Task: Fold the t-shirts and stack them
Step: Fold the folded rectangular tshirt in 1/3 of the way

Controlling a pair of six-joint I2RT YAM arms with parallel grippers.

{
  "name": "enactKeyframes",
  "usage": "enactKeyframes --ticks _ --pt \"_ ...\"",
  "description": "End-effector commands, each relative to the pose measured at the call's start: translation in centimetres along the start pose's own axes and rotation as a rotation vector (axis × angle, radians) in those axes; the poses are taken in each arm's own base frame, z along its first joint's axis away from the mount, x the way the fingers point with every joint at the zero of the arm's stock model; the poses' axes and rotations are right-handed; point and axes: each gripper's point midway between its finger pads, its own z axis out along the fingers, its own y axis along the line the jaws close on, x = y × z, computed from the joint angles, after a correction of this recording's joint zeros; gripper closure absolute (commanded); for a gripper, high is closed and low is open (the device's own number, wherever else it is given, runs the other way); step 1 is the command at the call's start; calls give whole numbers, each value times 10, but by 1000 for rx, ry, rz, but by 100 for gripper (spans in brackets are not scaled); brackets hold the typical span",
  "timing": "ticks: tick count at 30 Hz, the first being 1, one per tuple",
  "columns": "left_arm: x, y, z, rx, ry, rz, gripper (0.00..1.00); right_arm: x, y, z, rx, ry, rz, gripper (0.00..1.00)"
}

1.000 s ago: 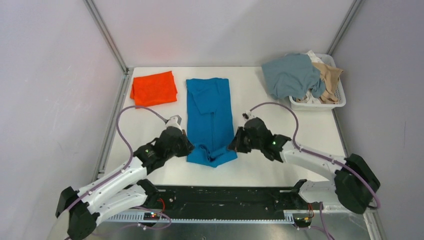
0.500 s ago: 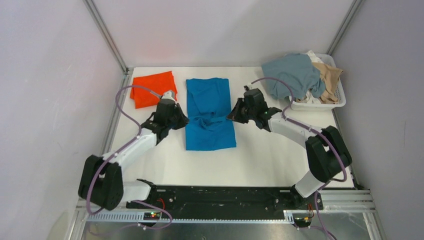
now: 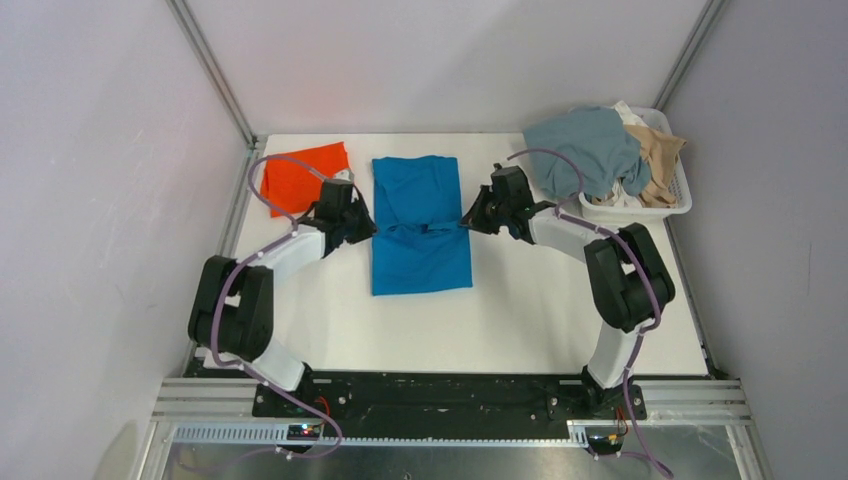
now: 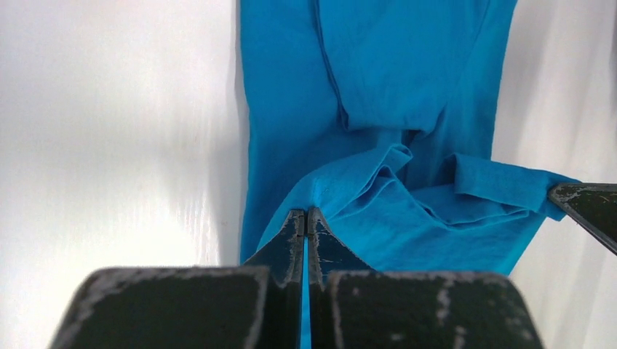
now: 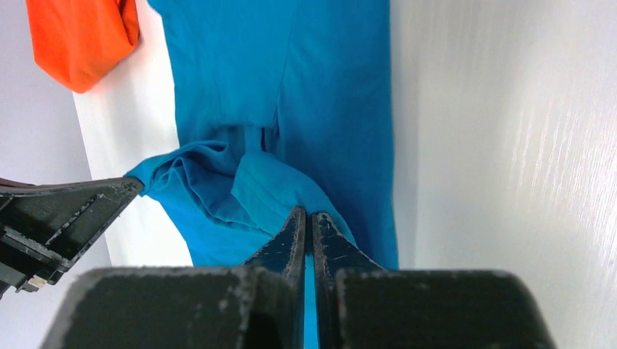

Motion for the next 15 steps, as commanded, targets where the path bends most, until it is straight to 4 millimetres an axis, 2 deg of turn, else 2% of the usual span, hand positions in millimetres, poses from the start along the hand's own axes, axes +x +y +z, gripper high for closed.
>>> enactKeyframes --ticks 1,4,6,7,8,9,10,11,12,13,14,15 --pt "-18 -6 12 33 -15 17 99 -28 8 14 -50 -62 0 97" --pt "-18 -6 19 34 5 19 87 -26 2 25 -54 -43 25 93" --pt "-22 -8 20 32 4 18 78 -32 1 29 -53 -43 33 85" --pt "-26 -10 18 38 -3 19 64 -37 3 28 -48 -44 38 73" --pt "-31 -13 13 46 -18 20 57 -41 4 25 -42 -54 35 66" --pt "-35 -15 9 49 -30 21 47 -40 1 22 -14 -42 40 48" --pt "-42 -19 0 57 -58 22 39 -48 3 14 3 -75 35 40" --pt "-41 -18 -5 54 -64 21 17 -45 -2 10 38 -69 38 24" --pt "-49 -22 -17 63 -99 18 9 -52 0 0 65 -106 33 12" --pt "-42 -18 -21 58 -94 14 2 -46 -6 -5 104 -95 31 3" --pt "-47 -21 -35 71 -128 11 1 -48 -2 -15 120 -124 10 2" --pt "-36 -14 -36 58 -115 -4 1 -39 -8 -20 151 -108 2 1"
